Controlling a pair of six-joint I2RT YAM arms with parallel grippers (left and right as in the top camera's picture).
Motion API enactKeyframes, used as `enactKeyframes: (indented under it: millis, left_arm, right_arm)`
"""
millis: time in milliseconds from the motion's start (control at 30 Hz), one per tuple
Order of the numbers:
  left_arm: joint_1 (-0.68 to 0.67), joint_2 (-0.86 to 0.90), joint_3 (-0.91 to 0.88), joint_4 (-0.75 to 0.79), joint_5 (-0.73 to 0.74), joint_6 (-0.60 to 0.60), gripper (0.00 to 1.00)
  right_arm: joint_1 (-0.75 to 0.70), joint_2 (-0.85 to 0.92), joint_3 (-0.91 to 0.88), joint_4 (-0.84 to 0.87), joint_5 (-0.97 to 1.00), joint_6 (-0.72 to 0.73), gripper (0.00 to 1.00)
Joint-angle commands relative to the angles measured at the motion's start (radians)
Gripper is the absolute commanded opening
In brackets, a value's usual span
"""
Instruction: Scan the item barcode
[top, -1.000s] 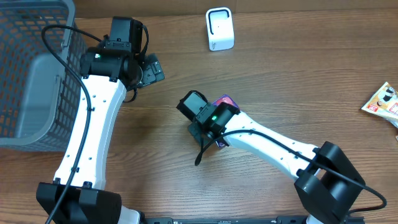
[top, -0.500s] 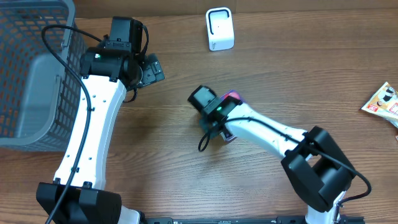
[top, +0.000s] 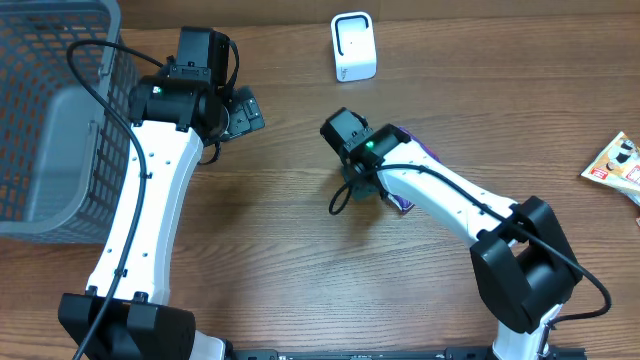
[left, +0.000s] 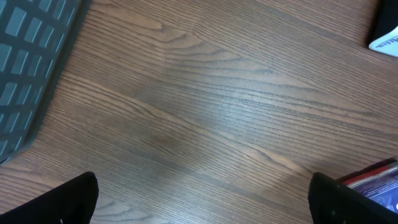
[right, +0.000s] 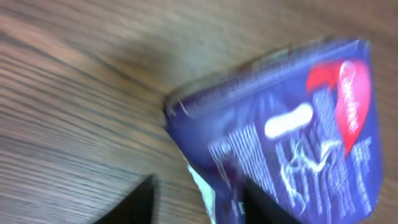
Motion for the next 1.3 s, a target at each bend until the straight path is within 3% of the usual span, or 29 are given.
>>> enactKeyframes:
  millis: [0, 100, 433, 700, 900, 1067, 1133, 1267]
  left_arm:
    - [0.004, 0.006, 0.005, 0.001, -0.016, -0.021, 1.0]
    - [0.004, 0.006, 0.005, 0.001, -0.016, -0.021, 1.0]
    - [0.004, 0.006, 0.005, 0.001, -0.016, -0.021, 1.0]
    - [0.004, 0.006, 0.005, 0.001, -0.016, -0.021, 1.0]
    - [0.004, 0.006, 0.005, 0.001, -0.016, -0.021, 1.0]
    - [0.004, 0.006, 0.005, 0.001, -0.016, -0.021, 1.0]
    - [0.004, 0.006, 0.005, 0.001, -0.016, -0.021, 1.0]
    - [0.004, 0.006, 0.005, 0.001, -0.016, -0.021, 1.0]
  right_arm:
    - [0.008, -0.031, 0.026, 0.003, 0.008, -0.166, 0.8]
    - [0.008, -0.018, 0.009, 0.028, 0.007, -0.229, 0.83]
    - [0.008, 0.099, 0.006, 0.104, 0.082, -0.259, 0.76]
    - [0.008, 0.192, 0.006, 0.072, 0.266, -0.096, 0.72]
    - [0.007, 0.196, 0.006, 0.071, 0.265, -0.082, 0.5]
    - [0.007, 0.196, 0.006, 0.071, 0.265, -0.055, 0.22]
    - [0.007, 0.196, 0.006, 0.072, 0.265, -0.038, 0.06]
    - [0.007, 0.193, 0.014, 0.065, 0.258, 0.013, 0.04]
